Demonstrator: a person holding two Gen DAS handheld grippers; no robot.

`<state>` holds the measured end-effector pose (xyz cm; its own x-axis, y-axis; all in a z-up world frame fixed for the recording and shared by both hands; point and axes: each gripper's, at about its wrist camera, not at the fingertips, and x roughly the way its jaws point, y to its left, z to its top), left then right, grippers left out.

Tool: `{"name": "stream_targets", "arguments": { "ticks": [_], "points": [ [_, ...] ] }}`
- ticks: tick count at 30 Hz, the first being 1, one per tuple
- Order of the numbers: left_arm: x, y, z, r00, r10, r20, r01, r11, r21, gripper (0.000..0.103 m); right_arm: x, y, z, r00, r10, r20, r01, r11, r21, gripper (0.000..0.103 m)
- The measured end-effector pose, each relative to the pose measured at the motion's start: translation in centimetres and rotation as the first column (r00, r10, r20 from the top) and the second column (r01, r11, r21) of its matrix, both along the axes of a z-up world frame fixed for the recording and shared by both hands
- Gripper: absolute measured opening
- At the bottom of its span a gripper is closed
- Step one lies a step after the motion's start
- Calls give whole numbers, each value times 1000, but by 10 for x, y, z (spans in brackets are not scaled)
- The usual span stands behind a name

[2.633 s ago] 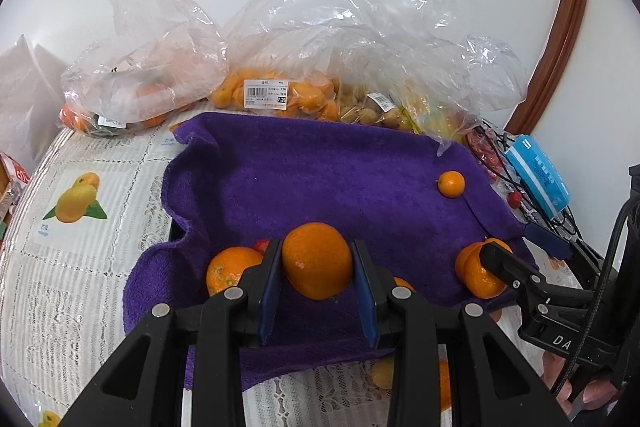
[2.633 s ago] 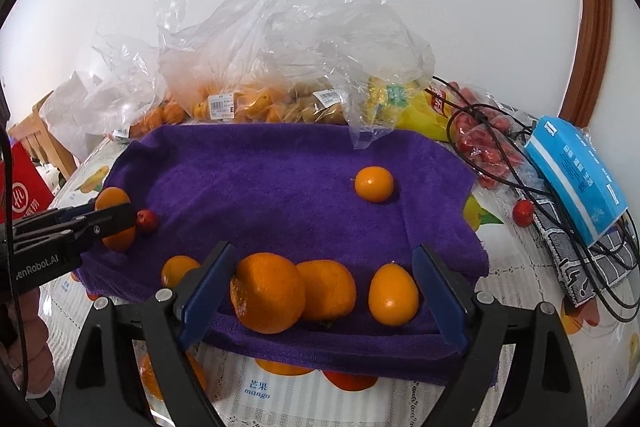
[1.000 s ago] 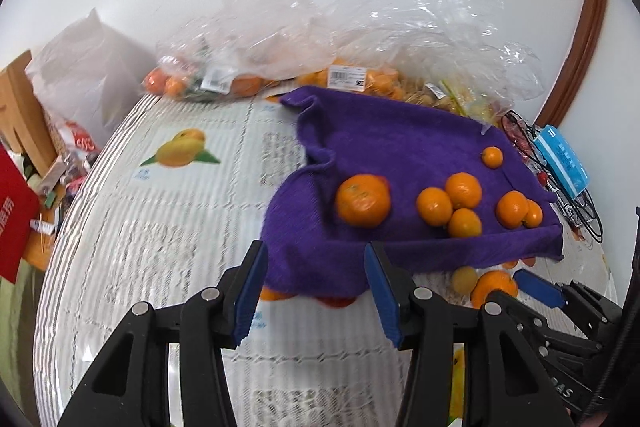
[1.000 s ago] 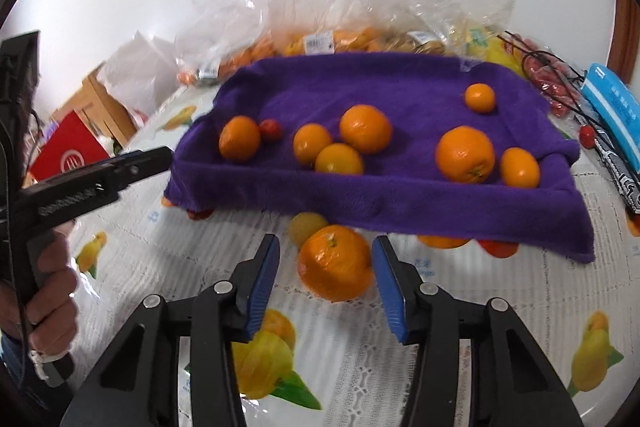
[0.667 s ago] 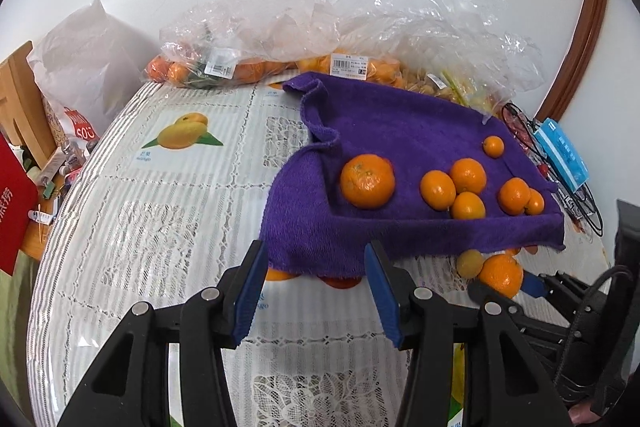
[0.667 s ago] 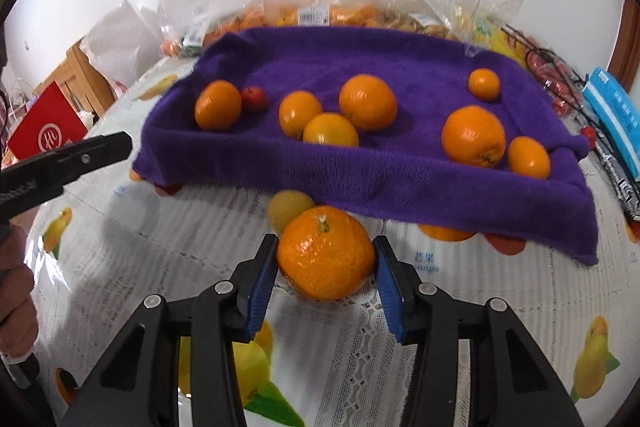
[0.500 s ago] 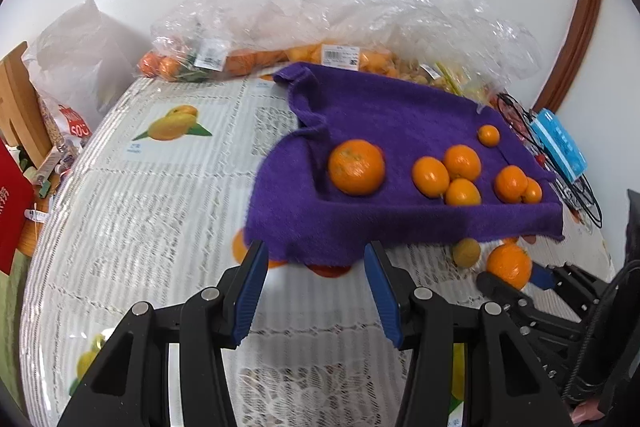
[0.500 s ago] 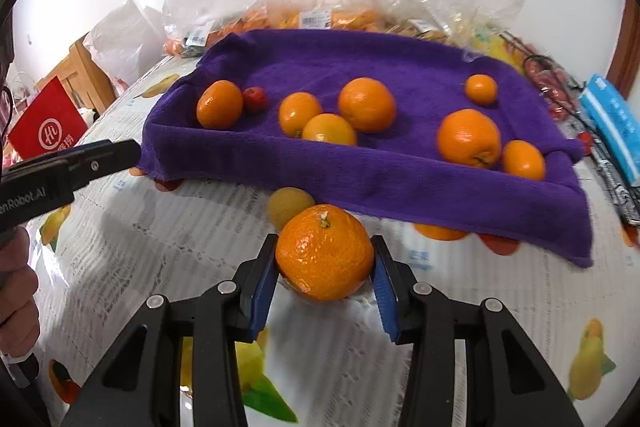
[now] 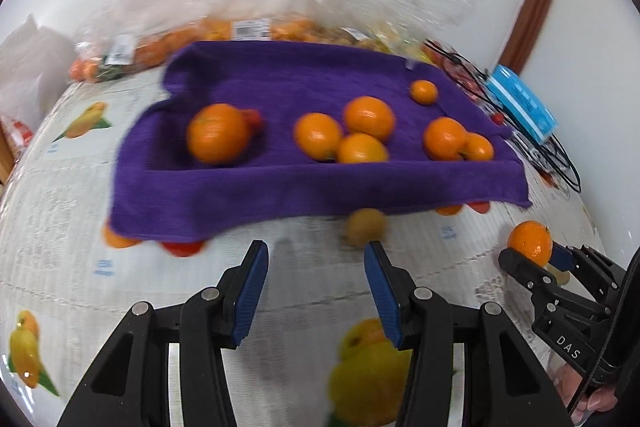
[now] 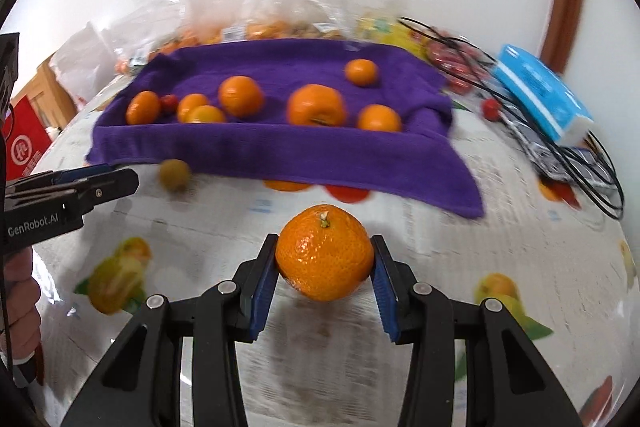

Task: Organize fruits
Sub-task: 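Grasp a tangerine with the right gripper while the left grasps the small brown fruit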

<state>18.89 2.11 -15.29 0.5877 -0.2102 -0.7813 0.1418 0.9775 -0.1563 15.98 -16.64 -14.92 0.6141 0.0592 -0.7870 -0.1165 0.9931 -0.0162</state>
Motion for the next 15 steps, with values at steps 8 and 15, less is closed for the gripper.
{"name": "stream_targets", "arguments": {
  "ticks": [8, 15],
  "points": [
    [6, -35, -8, 1000, -27, 7, 27, 999, 21, 44, -2, -29, -7, 999, -46, -8, 46, 999, 4, 44],
    [13, -51, -12, 1000, -11, 22, 10, 997, 75, 30, 3, -29, -10, 999, -29, -24, 30, 999, 27, 44]
  ]
}}
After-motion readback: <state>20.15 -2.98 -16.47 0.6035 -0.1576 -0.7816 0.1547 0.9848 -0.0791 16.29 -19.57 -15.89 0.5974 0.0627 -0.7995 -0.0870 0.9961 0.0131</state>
